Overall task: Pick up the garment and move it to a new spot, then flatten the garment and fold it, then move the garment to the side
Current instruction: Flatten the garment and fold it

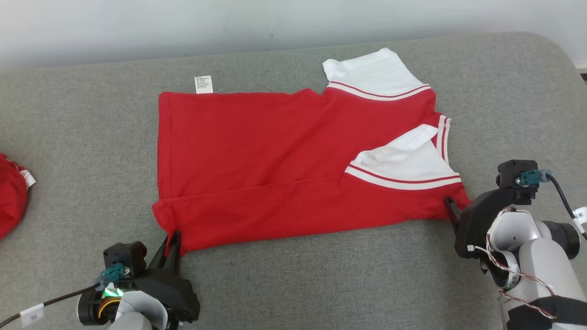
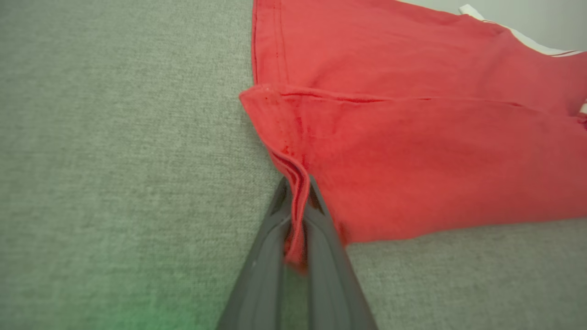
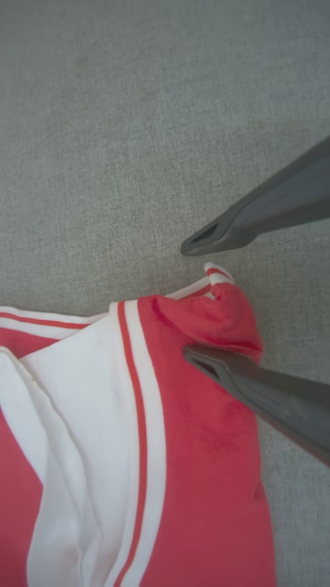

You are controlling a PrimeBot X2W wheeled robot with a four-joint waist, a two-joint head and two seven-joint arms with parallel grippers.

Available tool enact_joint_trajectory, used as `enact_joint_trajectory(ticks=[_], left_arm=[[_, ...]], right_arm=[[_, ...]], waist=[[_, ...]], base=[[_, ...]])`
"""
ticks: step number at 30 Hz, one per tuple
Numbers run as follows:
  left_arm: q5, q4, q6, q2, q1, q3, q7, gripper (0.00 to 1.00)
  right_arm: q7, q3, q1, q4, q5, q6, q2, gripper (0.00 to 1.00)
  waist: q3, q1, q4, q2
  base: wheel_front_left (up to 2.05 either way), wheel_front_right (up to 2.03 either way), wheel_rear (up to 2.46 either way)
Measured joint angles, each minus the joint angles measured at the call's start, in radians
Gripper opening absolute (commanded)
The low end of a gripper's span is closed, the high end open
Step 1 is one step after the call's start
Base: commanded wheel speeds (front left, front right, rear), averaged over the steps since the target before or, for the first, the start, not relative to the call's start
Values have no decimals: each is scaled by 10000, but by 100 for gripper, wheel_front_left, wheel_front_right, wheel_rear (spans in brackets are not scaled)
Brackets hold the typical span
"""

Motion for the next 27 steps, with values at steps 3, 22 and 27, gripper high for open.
enact_joint_trajectory(ticks=[3, 22, 27], left_arm=[[0, -27, -2, -23, -29, -42, -2, 0], [-151, 2, -349, 33, 927, -372, -224, 0], [-359, -508, -313, 357, 1921, -355, -240, 0]], right_arm=[[-31, -88, -232, 499, -88, 0, 69, 100], [-403, 483, 989, -65, 681, 0, -219, 0], [84, 642, 2239, -1459, 1103, 0, -385, 0]], waist=[[69, 0, 47, 0], [-770, 1, 108, 0], [-1293, 0, -30, 0]], base=[[0, 0, 0], [0, 0, 0], [0, 0, 0]])
